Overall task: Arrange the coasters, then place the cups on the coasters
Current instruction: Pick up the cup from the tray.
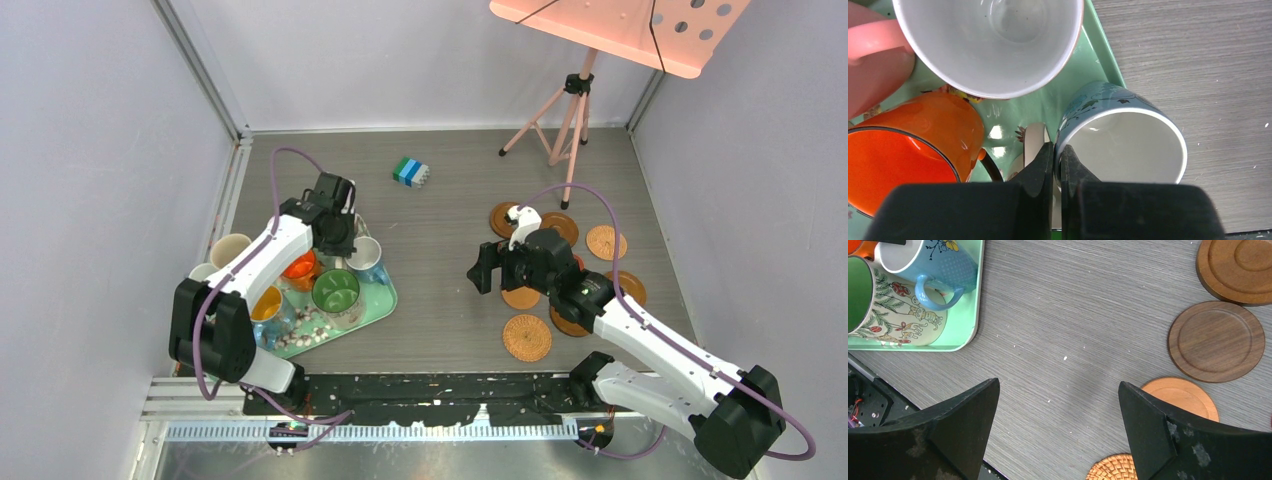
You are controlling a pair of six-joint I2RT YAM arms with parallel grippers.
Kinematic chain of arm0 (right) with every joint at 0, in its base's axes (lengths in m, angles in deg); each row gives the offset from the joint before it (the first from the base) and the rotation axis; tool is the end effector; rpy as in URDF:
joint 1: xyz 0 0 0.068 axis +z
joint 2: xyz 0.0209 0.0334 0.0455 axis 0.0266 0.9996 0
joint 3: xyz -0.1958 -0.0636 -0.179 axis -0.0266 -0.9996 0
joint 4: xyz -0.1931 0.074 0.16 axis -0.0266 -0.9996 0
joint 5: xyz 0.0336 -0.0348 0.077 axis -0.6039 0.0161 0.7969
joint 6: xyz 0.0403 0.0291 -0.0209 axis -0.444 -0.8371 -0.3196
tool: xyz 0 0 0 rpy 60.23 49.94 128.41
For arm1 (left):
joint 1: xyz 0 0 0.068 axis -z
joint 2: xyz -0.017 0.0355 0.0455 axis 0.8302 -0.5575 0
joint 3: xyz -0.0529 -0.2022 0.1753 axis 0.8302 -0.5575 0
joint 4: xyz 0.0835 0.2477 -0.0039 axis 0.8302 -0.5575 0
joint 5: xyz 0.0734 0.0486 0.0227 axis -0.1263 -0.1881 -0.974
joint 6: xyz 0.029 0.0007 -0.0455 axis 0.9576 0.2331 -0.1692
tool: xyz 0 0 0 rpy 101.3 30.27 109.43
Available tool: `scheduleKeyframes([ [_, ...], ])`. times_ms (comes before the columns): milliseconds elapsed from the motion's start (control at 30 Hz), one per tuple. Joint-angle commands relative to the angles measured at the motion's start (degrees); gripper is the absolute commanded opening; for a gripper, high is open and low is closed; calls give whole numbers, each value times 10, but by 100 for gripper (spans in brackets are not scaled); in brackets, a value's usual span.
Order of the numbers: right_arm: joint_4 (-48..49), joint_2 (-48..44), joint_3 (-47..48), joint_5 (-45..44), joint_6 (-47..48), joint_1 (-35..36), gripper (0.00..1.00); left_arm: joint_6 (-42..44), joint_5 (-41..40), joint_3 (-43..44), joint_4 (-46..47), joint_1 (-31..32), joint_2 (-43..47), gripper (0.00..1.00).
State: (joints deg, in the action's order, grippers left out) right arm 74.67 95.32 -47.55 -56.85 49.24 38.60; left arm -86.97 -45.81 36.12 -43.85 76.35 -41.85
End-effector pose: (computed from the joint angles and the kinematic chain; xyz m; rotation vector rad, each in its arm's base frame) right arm 0.1636 0.1247 0.2569 -0.3422 2.1460 0.6037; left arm 0.2737 -0.0981 0.2494 0.0068 2.6659 -0.1268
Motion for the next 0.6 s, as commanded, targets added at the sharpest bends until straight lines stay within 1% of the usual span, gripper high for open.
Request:
scheduleKeyframes([
  [0,13,1,11,6,-11,1,96,7,11,35,-12,-2,20,0],
  [333,8,17,24,23,-37,1,93,14,32,77,-60,4,54,0],
  [567,0,18,33,34,-55,1,89,7,36,91,-66,39,96,0],
])
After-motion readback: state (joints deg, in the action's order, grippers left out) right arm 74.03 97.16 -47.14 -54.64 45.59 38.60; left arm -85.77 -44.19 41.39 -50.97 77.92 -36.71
